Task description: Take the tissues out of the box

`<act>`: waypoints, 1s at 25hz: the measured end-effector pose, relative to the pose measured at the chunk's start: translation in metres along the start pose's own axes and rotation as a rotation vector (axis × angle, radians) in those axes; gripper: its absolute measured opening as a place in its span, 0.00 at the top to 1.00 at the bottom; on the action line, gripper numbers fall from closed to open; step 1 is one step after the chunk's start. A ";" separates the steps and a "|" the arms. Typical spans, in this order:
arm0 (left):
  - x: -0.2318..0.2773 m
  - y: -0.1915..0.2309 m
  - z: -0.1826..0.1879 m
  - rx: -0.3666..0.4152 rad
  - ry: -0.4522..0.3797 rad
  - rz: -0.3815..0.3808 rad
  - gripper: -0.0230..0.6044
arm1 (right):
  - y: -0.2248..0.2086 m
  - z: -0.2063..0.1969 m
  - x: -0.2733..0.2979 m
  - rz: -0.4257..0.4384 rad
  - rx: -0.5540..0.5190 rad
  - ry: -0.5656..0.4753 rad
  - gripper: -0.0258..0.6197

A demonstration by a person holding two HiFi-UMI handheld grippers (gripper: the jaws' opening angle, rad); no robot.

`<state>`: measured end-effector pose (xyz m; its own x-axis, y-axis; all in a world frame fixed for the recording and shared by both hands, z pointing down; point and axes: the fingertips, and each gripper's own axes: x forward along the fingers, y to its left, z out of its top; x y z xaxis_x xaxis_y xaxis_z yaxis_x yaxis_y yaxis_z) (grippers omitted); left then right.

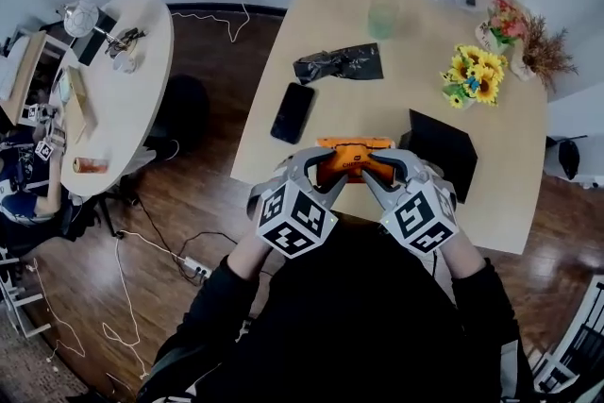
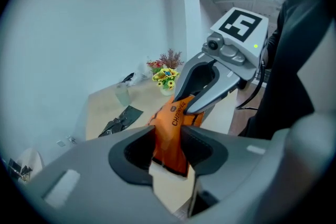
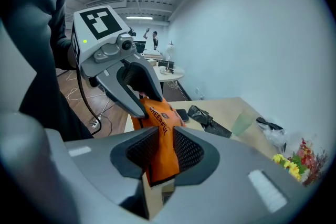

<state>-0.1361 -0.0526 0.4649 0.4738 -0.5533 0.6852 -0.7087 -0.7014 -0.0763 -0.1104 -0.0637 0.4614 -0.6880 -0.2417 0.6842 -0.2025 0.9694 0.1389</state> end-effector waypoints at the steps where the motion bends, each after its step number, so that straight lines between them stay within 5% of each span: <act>1: 0.003 0.004 -0.005 0.002 0.004 -0.013 0.75 | 0.000 -0.001 0.006 -0.003 0.009 0.009 0.82; 25: 0.069 0.036 -0.073 -0.013 0.119 -0.193 0.76 | -0.006 -0.045 0.094 0.032 0.115 0.201 0.84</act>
<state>-0.1671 -0.0832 0.5619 0.5371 -0.3519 0.7666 -0.6177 -0.7830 0.0734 -0.1427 -0.0906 0.5570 -0.5449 -0.1860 0.8176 -0.2683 0.9625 0.0401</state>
